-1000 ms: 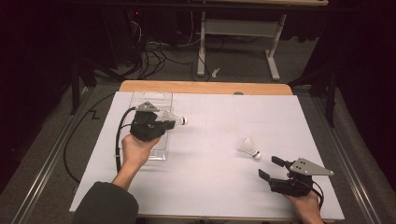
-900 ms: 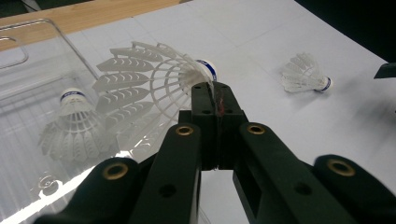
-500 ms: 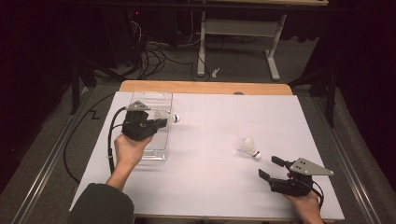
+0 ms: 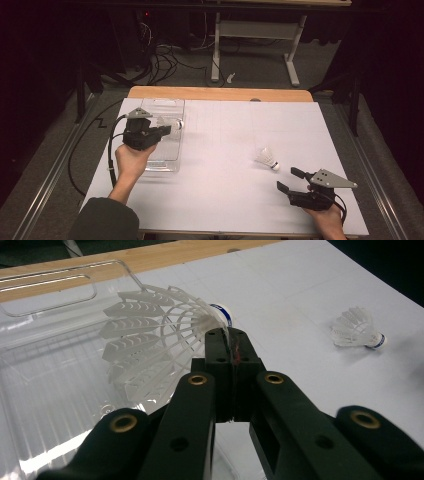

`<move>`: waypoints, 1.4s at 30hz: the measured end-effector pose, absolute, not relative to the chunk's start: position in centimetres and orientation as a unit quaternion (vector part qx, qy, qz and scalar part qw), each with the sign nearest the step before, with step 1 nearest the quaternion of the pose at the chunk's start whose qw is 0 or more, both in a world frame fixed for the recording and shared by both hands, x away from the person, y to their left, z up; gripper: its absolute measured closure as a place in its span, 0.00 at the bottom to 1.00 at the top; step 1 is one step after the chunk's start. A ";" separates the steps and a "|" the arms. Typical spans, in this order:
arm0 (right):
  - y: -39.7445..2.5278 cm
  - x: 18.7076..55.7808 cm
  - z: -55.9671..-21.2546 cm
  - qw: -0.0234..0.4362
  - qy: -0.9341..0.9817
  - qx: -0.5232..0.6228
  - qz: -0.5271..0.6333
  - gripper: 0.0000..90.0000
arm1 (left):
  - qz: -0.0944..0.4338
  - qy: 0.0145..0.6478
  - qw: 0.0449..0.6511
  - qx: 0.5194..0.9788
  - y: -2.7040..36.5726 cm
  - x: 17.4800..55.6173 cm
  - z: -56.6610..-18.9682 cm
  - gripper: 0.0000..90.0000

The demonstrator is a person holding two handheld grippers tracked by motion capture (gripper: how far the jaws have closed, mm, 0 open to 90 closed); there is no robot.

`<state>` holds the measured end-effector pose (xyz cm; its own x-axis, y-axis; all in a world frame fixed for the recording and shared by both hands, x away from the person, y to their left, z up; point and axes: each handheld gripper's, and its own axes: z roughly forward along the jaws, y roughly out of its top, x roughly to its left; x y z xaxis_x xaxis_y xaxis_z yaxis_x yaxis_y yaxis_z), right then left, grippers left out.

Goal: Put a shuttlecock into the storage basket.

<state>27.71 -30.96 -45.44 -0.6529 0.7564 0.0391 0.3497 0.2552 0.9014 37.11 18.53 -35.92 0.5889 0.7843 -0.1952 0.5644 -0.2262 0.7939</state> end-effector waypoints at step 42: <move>-31.0 27.7 -45.4 0.207 0.765 0.361 0.492 0.29 | 0.143 0.476 0.428 0.755 19.9 39.3 -36.4 1.00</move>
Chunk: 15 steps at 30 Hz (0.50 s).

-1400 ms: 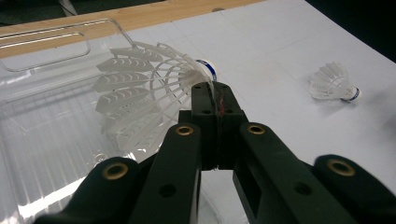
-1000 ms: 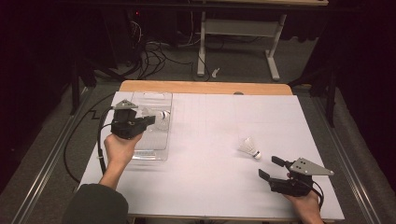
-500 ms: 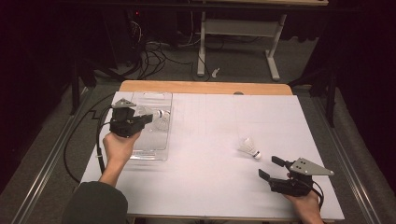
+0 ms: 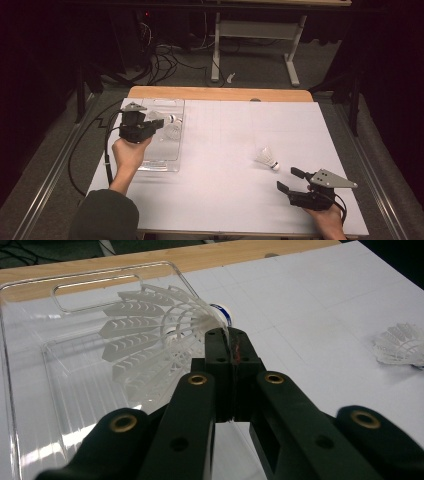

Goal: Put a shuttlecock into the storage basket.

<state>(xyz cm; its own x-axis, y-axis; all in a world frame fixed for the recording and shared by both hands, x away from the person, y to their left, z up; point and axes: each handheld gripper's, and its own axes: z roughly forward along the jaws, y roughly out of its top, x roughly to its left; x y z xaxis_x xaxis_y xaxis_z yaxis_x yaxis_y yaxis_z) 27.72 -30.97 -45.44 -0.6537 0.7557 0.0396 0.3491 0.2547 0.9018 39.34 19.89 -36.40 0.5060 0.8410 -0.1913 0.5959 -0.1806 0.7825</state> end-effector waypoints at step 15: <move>-31.0 27.7 -45.4 0.207 0.764 0.361 0.492 0.29 | 0.150 0.492 0.414 0.751 20.4 40.7 -37.0 0.99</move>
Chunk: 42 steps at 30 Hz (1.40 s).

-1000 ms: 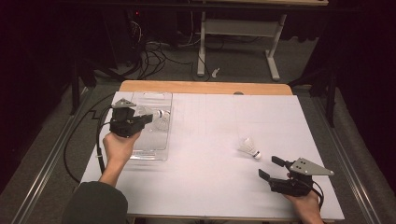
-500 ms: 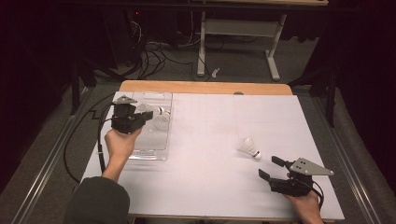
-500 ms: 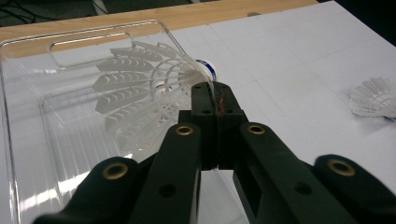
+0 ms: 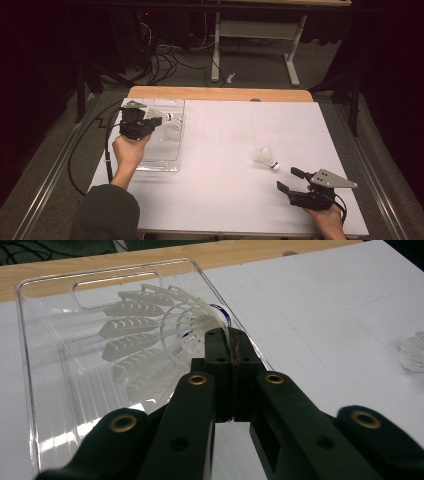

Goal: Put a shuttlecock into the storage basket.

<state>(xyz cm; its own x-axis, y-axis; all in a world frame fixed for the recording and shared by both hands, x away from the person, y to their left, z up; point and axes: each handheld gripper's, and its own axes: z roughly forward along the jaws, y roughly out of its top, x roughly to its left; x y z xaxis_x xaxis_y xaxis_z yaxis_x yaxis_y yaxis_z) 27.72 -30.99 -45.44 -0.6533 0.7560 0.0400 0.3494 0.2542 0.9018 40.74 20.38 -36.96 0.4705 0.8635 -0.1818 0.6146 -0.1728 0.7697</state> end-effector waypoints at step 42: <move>-31.0 27.7 -45.5 0.204 0.765 0.362 0.492 0.29 | 0.164 0.545 0.367 0.736 20.2 45.8 -38.8 0.99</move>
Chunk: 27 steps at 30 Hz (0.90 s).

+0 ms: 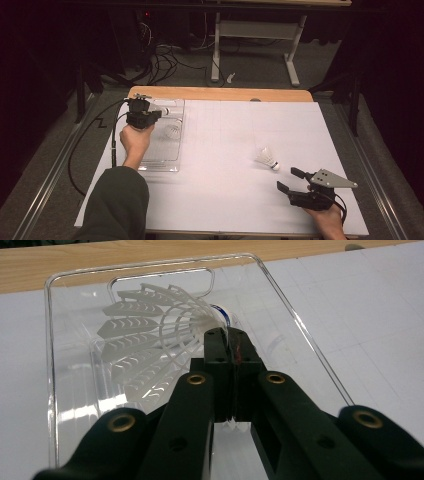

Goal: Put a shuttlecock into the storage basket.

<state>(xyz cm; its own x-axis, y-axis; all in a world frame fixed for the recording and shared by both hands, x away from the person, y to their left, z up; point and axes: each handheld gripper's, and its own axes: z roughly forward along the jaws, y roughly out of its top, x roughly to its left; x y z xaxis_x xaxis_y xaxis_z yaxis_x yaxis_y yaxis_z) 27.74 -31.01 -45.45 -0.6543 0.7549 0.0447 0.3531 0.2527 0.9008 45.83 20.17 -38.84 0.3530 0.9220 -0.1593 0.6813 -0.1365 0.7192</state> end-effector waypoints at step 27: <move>-31.0 27.7 -45.4 0.206 0.765 0.361 0.492 0.29 | 0.171 0.532 0.357 0.749 20.0 44.1 -39.0 0.52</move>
<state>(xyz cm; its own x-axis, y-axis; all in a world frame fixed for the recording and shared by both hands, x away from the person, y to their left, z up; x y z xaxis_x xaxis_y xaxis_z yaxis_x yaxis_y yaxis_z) 27.71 -30.98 -45.44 -0.6540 0.7554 0.0401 0.3488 0.2542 0.9021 44.06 19.95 -38.98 0.3766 0.9180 -0.1240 0.6738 -0.1796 0.7167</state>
